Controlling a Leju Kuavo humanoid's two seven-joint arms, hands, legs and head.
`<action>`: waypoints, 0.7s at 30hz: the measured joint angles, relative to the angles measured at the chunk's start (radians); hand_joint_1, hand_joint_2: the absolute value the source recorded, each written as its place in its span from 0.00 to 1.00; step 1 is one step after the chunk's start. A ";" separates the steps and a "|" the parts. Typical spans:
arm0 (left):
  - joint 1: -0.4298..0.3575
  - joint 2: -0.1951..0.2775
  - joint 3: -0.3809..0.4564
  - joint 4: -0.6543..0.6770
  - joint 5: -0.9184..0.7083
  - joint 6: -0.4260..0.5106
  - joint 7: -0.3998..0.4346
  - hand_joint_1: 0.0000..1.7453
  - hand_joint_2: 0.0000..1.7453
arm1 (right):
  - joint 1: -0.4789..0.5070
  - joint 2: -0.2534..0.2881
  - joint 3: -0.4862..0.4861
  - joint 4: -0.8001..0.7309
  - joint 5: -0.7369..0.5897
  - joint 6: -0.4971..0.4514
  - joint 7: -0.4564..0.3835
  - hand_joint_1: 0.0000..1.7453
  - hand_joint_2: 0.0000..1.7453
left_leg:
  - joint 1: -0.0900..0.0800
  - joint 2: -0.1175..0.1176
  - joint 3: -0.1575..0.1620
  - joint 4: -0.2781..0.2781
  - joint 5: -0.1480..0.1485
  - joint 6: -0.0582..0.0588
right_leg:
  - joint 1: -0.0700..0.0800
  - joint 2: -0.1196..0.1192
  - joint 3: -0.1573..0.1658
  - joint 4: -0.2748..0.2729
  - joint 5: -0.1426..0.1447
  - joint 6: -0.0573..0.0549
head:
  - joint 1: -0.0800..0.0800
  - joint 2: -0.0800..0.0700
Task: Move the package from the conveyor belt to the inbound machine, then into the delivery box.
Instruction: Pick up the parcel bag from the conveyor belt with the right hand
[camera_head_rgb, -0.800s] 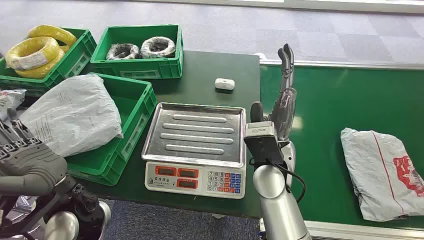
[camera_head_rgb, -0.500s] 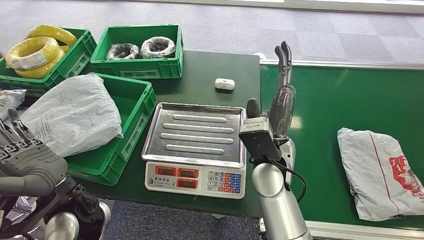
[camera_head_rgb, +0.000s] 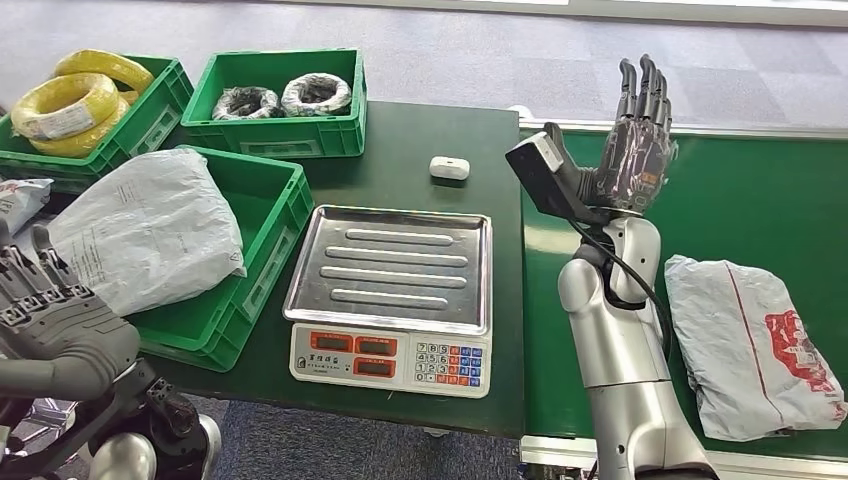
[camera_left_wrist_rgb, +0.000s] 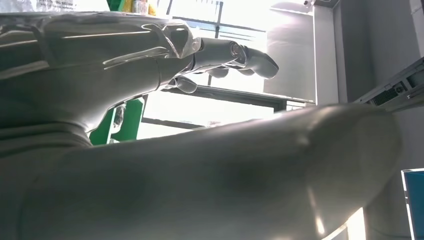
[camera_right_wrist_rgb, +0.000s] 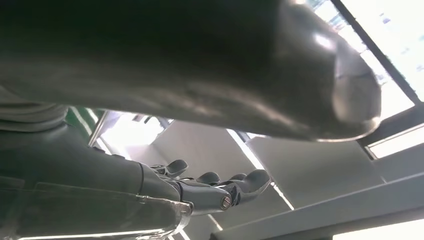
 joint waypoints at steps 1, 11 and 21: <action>0.001 0.000 0.000 0.000 0.002 -0.002 0.000 0.00 0.00 | -0.012 -0.009 -0.006 0.023 0.035 -0.001 0.026 0.00 0.00 | 0.000 0.000 0.000 0.000 0.000 0.000 | 0.000 0.000 0.000 0.000 0.000 0.000 | 0.000 0.000; 0.032 0.001 0.023 -0.002 0.020 -0.019 0.000 0.00 0.00 | -0.213 -0.216 -0.073 0.463 0.272 -0.028 0.236 0.00 0.00 | -0.001 -0.003 -0.001 0.001 0.000 0.001 | -0.001 -0.003 0.001 0.000 0.000 0.000 | 0.000 0.000; 0.055 0.002 0.038 -0.013 0.033 -0.033 0.000 0.00 0.00 | -0.269 -0.336 -0.082 0.705 0.310 0.227 0.389 0.00 0.00 | -0.001 -0.003 -0.001 0.001 0.000 0.000 | -0.001 -0.003 0.001 0.000 0.000 0.000 | 0.000 0.000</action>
